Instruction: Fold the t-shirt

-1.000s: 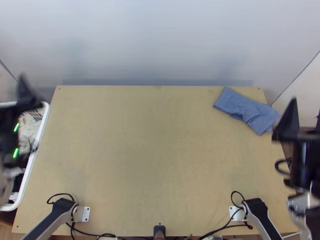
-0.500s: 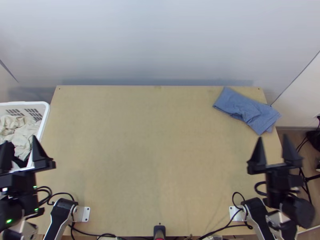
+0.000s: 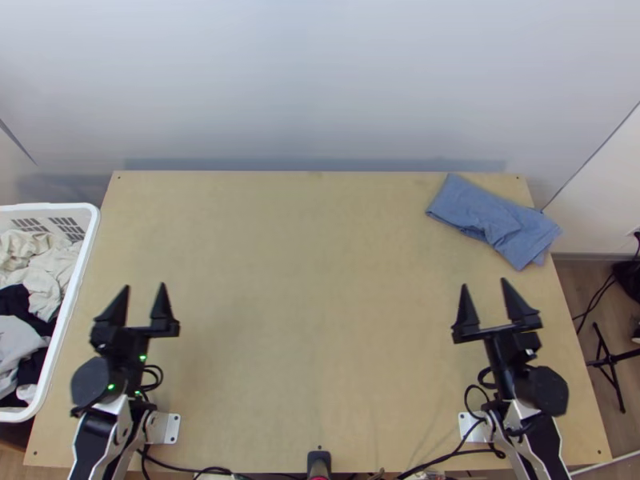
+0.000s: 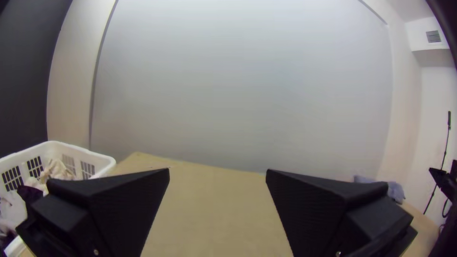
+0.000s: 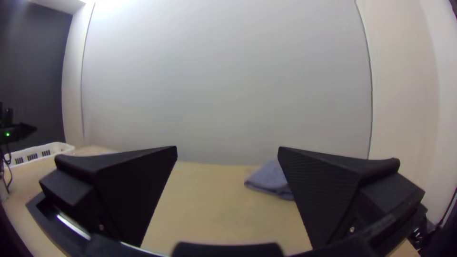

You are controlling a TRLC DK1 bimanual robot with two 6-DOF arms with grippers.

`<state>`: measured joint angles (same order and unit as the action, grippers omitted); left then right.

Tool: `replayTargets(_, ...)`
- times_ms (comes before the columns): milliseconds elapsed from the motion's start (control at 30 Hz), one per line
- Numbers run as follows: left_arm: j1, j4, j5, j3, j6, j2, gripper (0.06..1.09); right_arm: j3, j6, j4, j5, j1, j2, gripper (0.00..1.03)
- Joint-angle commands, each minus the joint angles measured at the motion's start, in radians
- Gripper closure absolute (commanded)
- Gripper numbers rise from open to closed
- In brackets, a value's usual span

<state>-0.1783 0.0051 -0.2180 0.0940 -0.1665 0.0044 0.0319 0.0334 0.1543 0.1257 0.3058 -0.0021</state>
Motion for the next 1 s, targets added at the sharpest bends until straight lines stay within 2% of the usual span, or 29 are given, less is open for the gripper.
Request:
replayTargets(0, 0.007, 0.016, 0.091, -0.092, -0.025, 0.005, 0.1, -0.027, -0.004, -0.133, -0.001, 0.018, -0.003, 0.04)
replayTargets(100, 0.01, 0.015, 0.111, -0.092, 0.015, -0.003, 0.1, -0.027, -0.004, -0.134, -0.001, 0.013, -0.001, 0.04)
replayTargets(967, 0.01, 0.018, 0.112, -0.092, 0.015, -0.004, 0.1, -0.027, -0.004, -0.136, -0.001, 0.013, -0.001, 0.04)
